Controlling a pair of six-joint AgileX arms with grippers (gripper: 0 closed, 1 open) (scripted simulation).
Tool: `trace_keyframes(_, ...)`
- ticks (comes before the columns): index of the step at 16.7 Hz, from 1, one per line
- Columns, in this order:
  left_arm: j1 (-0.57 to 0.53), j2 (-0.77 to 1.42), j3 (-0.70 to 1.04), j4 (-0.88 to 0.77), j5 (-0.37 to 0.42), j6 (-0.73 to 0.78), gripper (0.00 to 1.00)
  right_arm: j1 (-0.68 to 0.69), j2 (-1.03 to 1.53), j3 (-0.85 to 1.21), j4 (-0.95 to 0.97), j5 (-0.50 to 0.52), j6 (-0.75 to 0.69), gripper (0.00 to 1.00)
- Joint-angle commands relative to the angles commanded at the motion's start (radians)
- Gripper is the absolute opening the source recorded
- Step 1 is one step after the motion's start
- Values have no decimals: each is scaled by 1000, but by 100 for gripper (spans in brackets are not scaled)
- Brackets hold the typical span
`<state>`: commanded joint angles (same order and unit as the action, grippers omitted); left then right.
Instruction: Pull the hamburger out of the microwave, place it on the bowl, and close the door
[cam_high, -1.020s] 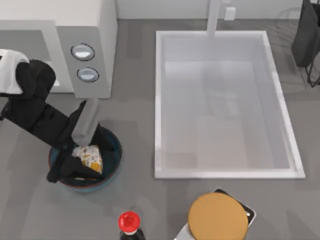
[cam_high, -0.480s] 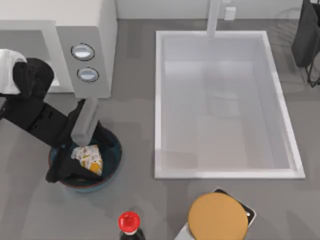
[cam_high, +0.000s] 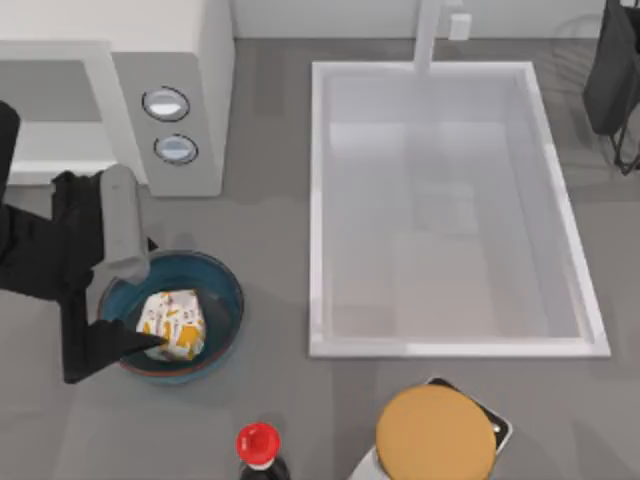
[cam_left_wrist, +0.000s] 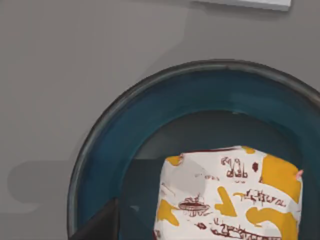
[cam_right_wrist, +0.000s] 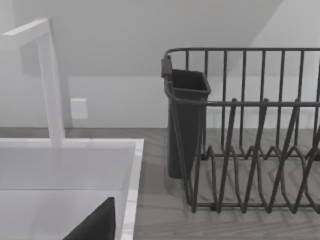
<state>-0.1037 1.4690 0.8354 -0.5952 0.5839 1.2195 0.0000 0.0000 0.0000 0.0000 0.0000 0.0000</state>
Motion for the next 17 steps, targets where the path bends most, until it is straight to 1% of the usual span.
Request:
trace_keyframes(7, 52, -864, -422, 301, -295, -659, 100, 0, 0, 0, 0, 0, 0, 100)
trace_keyframes(10, 74, -1154, -597, 425, -417, -917, 100, 0, 0, 0, 0, 0, 0, 100)
trace_keyframes(12, 86, -1296, -696, 496, -486, -1053, 100, 0, 0, 0, 0, 0, 0, 100)
trace_keyframes(14, 96, -1396, -774, 551, -541, -1149, 100, 0, 0, 0, 0, 0, 0, 100)
trace_keyframes(17, 103, -1467, -833, 594, -582, -1217, 100, 0, 0, 0, 0, 0, 0, 100)
